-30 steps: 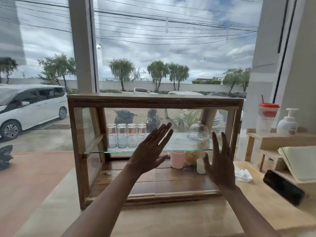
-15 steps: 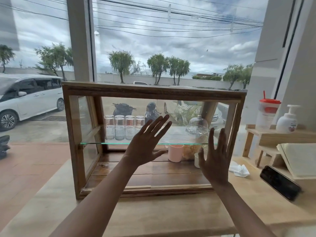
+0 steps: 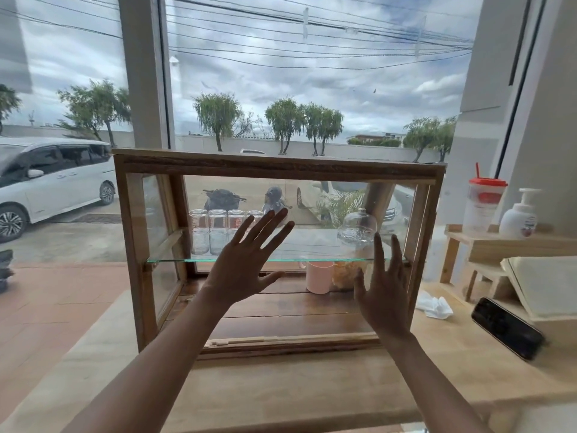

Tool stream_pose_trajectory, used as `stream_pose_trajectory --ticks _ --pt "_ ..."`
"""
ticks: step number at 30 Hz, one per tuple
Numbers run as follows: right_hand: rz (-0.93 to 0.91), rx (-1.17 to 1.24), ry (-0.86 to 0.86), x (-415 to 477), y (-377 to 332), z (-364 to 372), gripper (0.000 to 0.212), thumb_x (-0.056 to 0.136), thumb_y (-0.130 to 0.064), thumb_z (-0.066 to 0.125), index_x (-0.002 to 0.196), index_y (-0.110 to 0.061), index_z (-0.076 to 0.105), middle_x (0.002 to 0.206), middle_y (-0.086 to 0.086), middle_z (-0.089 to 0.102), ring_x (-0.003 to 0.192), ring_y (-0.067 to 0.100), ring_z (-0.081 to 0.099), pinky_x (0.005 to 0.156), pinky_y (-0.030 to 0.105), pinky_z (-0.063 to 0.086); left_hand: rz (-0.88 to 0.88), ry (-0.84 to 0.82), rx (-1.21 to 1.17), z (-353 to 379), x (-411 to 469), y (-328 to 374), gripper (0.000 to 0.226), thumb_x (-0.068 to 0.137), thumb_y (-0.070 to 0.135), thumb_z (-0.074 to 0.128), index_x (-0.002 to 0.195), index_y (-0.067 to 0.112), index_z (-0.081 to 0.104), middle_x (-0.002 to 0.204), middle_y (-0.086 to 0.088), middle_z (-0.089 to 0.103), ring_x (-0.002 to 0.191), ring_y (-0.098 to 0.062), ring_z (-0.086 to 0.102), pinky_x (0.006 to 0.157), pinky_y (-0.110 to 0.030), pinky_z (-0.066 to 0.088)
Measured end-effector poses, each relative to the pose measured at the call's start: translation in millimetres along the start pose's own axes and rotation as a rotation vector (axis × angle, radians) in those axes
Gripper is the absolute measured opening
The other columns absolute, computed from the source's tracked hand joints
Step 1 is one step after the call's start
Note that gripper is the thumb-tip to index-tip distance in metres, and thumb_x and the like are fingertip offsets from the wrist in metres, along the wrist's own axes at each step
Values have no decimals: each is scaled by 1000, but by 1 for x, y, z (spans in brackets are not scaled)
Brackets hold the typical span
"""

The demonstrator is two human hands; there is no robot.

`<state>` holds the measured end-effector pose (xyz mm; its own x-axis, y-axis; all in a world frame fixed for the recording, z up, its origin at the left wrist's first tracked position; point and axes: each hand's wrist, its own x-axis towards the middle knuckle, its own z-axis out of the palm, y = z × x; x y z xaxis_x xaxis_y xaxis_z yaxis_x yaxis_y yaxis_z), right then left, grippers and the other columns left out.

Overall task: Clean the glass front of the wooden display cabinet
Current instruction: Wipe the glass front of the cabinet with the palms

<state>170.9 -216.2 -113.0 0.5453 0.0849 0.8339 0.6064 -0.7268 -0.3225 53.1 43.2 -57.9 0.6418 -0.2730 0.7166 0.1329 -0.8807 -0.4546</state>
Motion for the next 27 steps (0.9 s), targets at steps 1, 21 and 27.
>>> stream_pose_trajectory --ticks 1,21,27 --pt "57 13 33 2 4 -1 72 97 -31 53 162 -16 25 168 21 20 153 43 27 122 55 28 -9 -2 4 0 0 2 104 87 65 60 164 21 5 173 -7 -1 159 -24 2 129 -46 6" --pt "369 196 138 20 0 -3 66 86 -11 69 144 3 42 139 30 48 130 50 47 107 60 44 117 -31 62 6 6 19 98 93 60 56 163 9 10 172 -13 1 159 -27 7 129 -44 14" --pt "342 183 109 18 -10 -9 68 87 -15 73 145 5 43 143 29 49 137 44 44 115 45 33 107 -42 68 2 0 12 99 92 60 58 163 9 11 171 -12 2 159 -27 7 128 -44 15"
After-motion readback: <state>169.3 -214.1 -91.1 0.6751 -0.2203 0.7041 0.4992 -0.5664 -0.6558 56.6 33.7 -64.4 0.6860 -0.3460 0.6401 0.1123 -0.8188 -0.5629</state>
